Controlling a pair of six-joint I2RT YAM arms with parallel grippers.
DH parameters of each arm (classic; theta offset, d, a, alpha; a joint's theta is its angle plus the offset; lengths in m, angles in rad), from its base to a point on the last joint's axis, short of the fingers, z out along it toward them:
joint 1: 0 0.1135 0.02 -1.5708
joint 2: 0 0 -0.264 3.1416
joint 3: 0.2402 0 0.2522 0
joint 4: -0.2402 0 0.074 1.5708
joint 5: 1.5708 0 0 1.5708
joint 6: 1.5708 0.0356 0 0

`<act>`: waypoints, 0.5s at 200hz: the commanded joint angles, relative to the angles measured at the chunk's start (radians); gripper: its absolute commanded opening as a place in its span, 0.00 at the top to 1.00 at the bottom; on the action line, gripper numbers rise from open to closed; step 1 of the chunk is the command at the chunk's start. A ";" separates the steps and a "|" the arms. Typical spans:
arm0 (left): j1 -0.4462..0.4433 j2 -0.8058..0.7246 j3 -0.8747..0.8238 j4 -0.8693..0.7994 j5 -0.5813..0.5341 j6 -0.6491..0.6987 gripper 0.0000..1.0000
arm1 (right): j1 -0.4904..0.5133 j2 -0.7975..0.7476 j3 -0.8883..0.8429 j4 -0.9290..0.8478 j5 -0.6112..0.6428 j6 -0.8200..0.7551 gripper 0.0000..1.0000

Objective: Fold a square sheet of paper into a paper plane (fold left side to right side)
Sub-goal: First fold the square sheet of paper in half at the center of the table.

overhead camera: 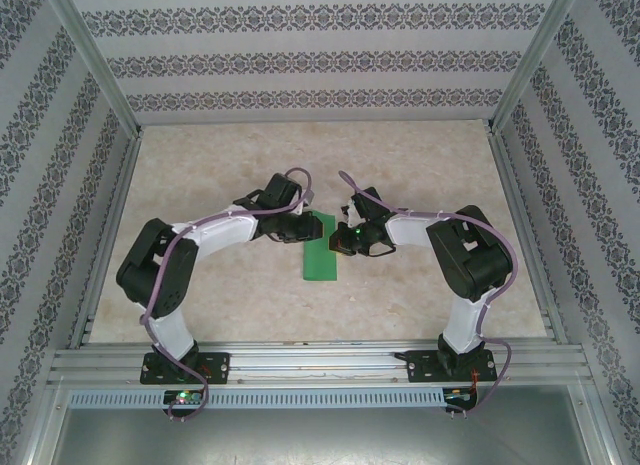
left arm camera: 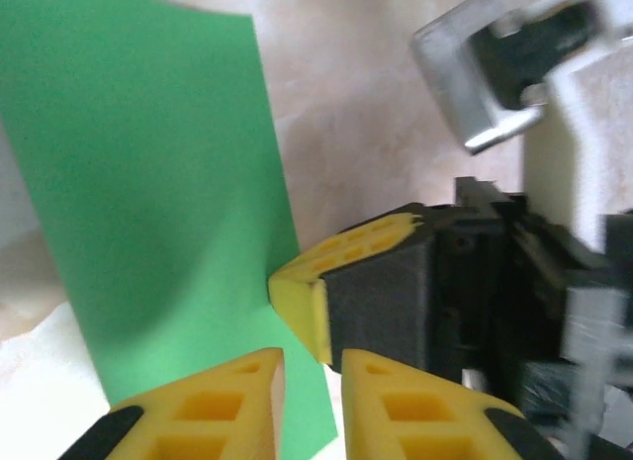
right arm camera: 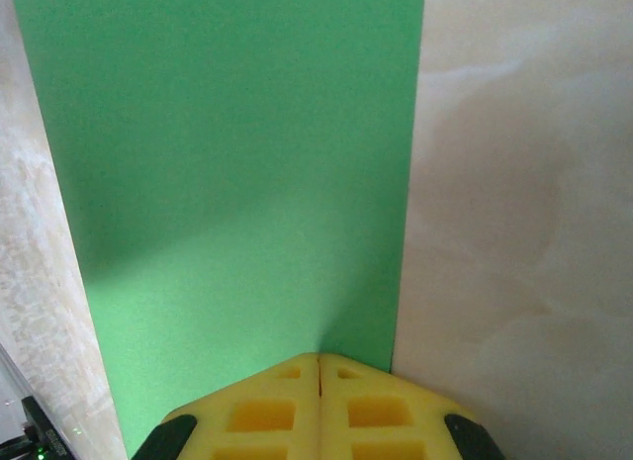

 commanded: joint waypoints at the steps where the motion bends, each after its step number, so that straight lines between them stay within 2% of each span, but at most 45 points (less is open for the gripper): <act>1: 0.005 0.041 -0.019 0.082 0.030 -0.005 0.79 | 0.004 0.059 -0.021 -0.133 0.127 -0.023 1.00; 100: 0.044 0.090 -0.123 0.124 0.003 -0.025 0.84 | 0.003 0.076 -0.018 -0.172 0.164 -0.036 1.00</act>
